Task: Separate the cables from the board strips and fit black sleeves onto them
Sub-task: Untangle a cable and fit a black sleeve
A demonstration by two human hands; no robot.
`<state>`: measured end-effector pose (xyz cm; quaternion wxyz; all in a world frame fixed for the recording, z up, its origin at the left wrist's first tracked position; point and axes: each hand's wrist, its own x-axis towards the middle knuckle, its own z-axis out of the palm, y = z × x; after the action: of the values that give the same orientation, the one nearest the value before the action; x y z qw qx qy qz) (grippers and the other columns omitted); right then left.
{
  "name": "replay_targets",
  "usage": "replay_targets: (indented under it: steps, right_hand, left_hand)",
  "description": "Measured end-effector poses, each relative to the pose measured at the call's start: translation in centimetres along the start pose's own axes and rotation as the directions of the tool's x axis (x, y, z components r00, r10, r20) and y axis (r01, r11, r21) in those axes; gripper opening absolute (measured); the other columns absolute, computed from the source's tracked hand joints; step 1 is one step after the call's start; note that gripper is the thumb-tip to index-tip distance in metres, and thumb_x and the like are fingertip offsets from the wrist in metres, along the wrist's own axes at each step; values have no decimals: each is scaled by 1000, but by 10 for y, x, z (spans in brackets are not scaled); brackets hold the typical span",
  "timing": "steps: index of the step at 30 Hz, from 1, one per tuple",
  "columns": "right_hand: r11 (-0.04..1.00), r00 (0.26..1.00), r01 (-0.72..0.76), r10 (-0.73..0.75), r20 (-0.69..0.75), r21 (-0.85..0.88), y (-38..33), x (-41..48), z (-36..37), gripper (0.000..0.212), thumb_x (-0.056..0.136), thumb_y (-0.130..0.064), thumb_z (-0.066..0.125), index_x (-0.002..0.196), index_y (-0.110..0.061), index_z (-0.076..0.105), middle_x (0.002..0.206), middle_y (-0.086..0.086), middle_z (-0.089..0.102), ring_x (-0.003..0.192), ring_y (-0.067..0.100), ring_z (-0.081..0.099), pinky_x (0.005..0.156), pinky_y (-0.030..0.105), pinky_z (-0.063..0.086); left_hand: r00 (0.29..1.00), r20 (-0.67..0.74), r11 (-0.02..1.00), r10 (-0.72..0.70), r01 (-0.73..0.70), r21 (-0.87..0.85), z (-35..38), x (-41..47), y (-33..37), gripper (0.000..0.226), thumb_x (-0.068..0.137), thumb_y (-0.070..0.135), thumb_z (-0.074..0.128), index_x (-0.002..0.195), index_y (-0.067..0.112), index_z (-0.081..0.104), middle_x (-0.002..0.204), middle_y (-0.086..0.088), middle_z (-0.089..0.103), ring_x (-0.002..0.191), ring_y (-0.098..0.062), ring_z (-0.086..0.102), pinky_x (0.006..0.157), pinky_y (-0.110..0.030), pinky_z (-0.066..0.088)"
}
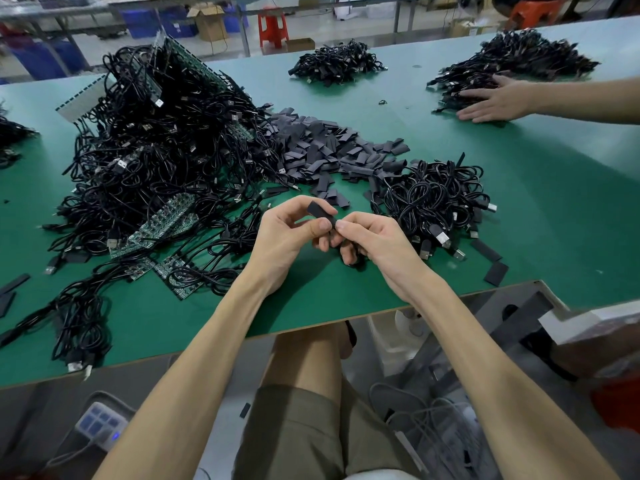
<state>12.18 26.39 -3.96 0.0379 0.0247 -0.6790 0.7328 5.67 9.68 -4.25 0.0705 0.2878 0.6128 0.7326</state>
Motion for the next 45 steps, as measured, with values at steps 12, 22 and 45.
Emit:
replay_targets:
  steps: [12,22,45]
  right_hand:
    - [999,999,46,-46,-19,-11,2,-3,1,22,103,-11,59,84,-5,69,73,0,69,56,10,53,59,20,47]
    - [999,998,44,-45,-46,-16,5,-3,2,23,102,-12,61,83,-3,71,69,0,68,54,9,54,57,19,48]
    - [999,997,36,-35,-67,22,6,-1,2,18,98,-15,67,85,-4,72,76,8,73,58,10,56,61,22,50]
  left_hand:
    - [999,17,999,-27,27,43,1,-1,0,15,87,14,74,98,4,71,72,-11,68,58,-22,57,62,-29,48]
    - [999,16,996,-29,27,79,1,-1,0,7,89,5,73,96,4,72,71,-11,69,57,-22,58,60,-28,50]
    - [996,-5,992,-88,88,87,2,-3,1,26,104,28,58,103,8,75,75,-8,68,65,-21,58,66,-31,47]
